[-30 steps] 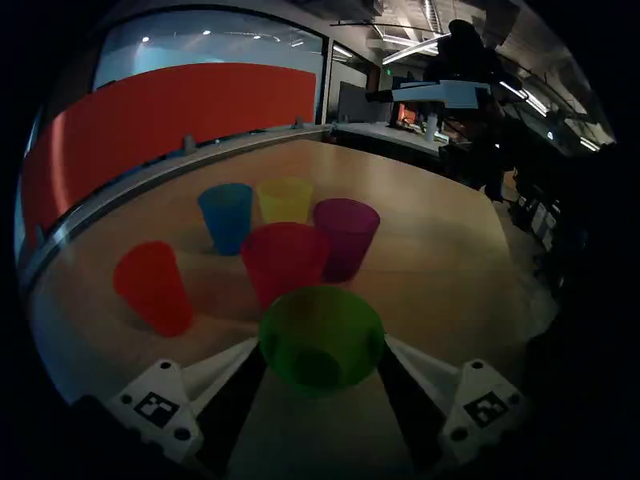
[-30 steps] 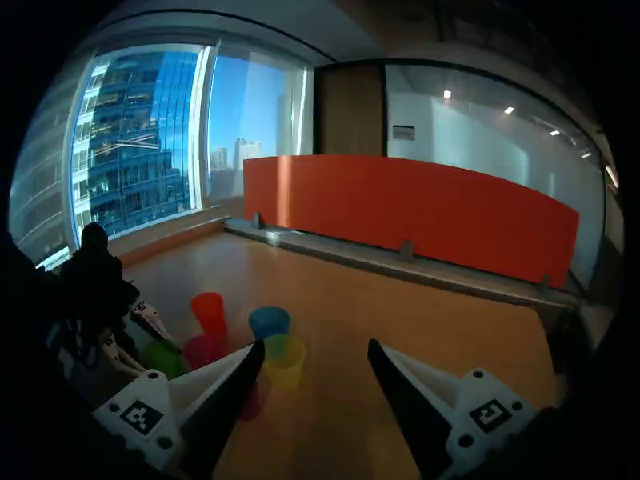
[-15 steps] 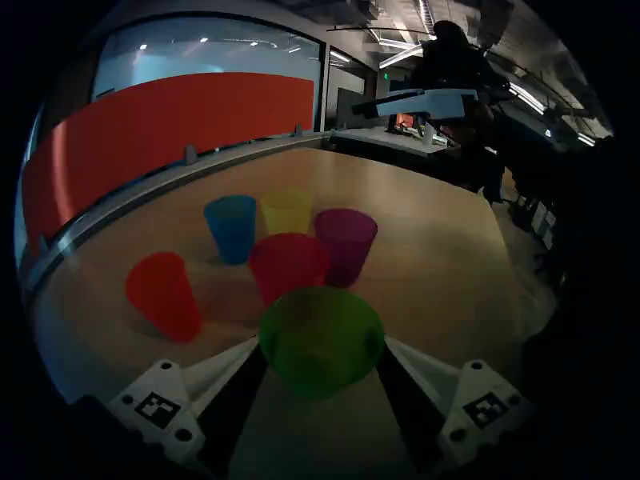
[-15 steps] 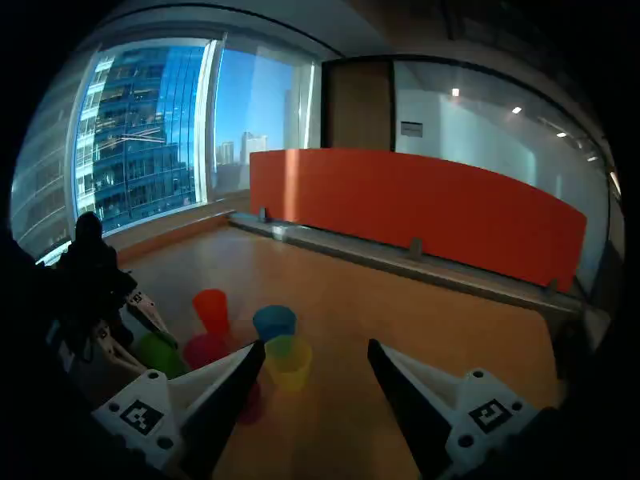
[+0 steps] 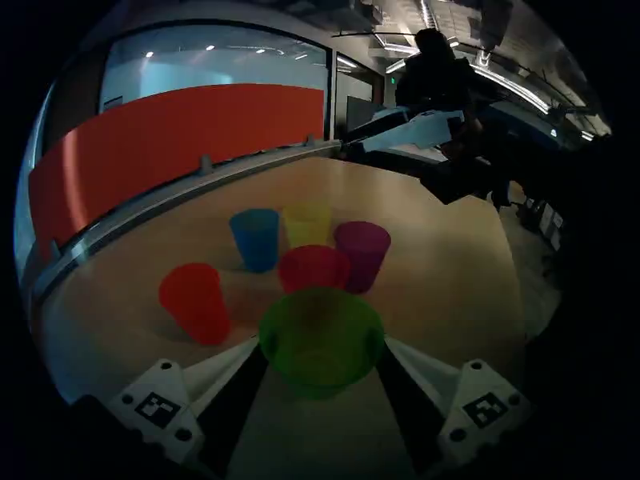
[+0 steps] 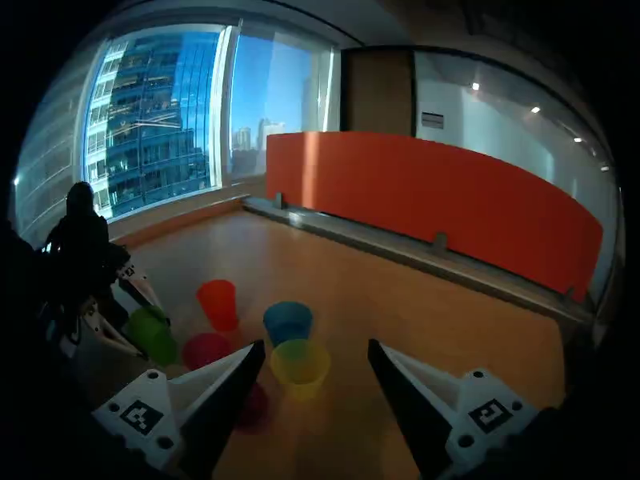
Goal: Pour water
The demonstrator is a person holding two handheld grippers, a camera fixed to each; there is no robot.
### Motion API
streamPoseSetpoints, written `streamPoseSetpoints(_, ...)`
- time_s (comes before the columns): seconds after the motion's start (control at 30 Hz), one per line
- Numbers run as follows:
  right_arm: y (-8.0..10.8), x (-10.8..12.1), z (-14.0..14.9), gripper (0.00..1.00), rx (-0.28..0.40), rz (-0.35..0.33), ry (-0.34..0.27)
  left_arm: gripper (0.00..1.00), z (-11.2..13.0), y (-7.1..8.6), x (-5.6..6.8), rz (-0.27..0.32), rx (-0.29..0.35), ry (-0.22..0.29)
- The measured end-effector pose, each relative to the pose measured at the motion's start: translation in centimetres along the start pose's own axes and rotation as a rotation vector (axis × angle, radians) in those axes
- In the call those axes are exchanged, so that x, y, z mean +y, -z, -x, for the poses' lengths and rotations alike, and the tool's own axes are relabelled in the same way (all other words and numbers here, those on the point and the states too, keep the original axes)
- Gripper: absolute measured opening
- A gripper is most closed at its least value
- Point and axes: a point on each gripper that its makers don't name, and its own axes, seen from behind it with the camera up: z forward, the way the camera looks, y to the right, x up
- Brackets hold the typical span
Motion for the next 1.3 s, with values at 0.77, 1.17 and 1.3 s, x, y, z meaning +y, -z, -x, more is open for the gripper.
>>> streamPoseSetpoints(0.77,-6.8,-2.1,1.1,1.00,-0.146,-0.157,0.108,0.87,-2.2,2.2,-2.6,-0.049,0.098,0.031)
streamPoseSetpoints(1.17,-9.6,-3.7,1.9,1.00,-0.220,-0.206,0.168,0.87,-2.4,2.9,-3.4,-0.071,0.104,0.028)
streamPoseSetpoints(1.3,-10.5,-3.7,2.4,1.00,-0.244,-0.209,0.175,0.87,-2.3,3.0,-3.6,-0.074,0.103,0.027)
